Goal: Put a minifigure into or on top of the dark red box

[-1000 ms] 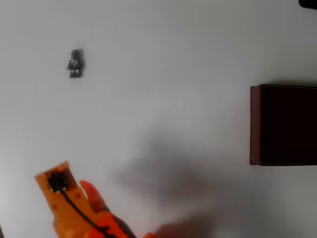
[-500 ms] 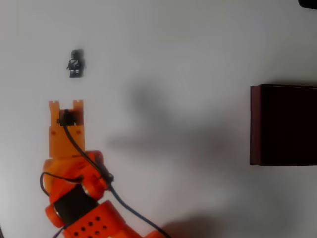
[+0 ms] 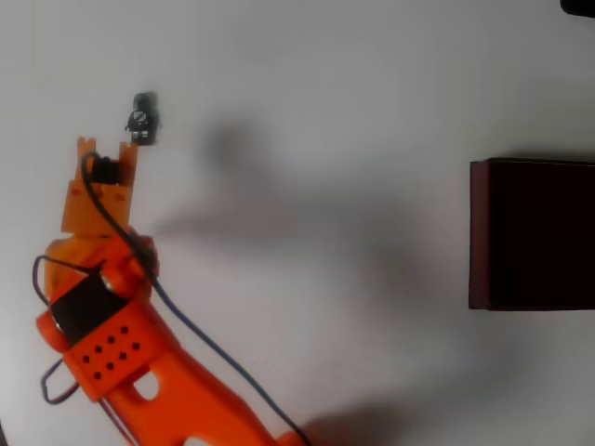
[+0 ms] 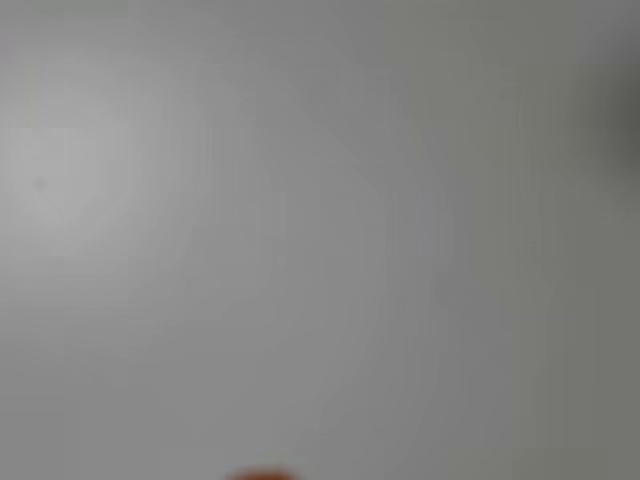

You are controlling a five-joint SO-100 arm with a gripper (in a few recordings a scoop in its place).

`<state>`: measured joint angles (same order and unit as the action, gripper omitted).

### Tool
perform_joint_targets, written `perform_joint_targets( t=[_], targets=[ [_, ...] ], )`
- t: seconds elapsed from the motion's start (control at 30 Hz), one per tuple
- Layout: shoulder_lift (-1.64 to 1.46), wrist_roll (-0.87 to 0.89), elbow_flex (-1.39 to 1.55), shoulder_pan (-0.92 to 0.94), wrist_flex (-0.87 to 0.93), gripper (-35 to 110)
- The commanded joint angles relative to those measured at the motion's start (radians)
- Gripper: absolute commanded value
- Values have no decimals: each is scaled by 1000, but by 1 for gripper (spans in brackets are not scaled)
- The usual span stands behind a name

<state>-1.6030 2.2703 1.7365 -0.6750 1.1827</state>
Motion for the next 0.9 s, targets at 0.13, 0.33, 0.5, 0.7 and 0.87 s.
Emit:
perform_joint_targets(
  t=[0.13,0.33,0.5,0.7,0.87],
  targets=[
    [126,-137,-179,48,18,20],
    [169,-192,-186,94,-29,20],
    [221,-153,-225,81,-54,21],
    [453,-204,-552,78,97,21],
    [535,-255,-663,91,150,21]
  ],
)
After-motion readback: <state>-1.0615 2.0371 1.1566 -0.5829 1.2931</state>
